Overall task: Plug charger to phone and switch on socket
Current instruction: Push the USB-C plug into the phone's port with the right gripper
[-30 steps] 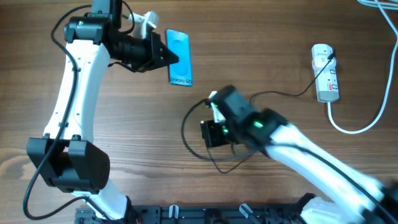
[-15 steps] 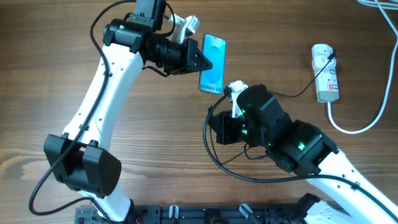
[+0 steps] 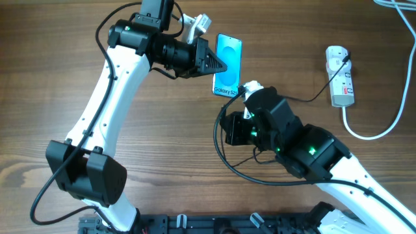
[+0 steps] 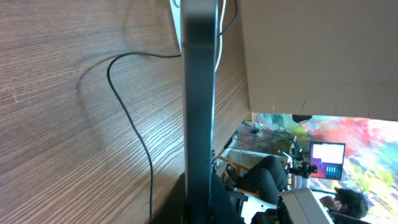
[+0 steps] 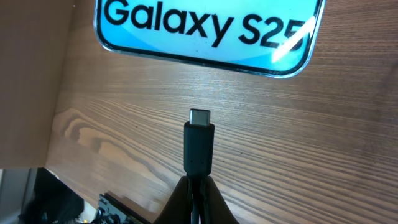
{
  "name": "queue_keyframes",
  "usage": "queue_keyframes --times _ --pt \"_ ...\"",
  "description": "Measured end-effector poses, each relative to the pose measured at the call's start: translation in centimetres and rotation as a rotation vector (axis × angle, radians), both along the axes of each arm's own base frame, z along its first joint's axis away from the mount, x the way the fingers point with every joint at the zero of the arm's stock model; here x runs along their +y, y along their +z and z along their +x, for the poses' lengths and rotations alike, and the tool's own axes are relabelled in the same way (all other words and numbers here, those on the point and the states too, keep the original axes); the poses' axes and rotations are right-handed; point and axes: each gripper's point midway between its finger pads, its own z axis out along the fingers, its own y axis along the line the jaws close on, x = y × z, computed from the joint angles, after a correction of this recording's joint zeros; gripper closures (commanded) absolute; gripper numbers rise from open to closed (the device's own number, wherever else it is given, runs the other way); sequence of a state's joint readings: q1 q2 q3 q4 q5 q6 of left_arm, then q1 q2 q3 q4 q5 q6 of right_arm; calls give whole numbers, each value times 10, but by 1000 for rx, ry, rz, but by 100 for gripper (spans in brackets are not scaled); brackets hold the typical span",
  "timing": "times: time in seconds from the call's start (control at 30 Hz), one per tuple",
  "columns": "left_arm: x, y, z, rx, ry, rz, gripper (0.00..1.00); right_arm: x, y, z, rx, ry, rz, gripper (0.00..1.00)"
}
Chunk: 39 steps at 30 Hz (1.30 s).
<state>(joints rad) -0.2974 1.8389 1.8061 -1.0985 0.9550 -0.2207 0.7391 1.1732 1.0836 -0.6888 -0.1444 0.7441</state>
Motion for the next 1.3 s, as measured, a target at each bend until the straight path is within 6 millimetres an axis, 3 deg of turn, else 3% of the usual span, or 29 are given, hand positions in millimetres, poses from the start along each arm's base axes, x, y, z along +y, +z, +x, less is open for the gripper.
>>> queue_keyframes --times 0.17,0.33,1.3 --pt "0 0 0 -22 -12 3 96 -1 0 1 -1 -2 0 95" --pt "1 -1 -1 -21 -16 5 96 1 14 5 -25 -7 19 95" --pt "1 -2 -5 1 -19 4 96 2 8 12 -28 -23 1 95"
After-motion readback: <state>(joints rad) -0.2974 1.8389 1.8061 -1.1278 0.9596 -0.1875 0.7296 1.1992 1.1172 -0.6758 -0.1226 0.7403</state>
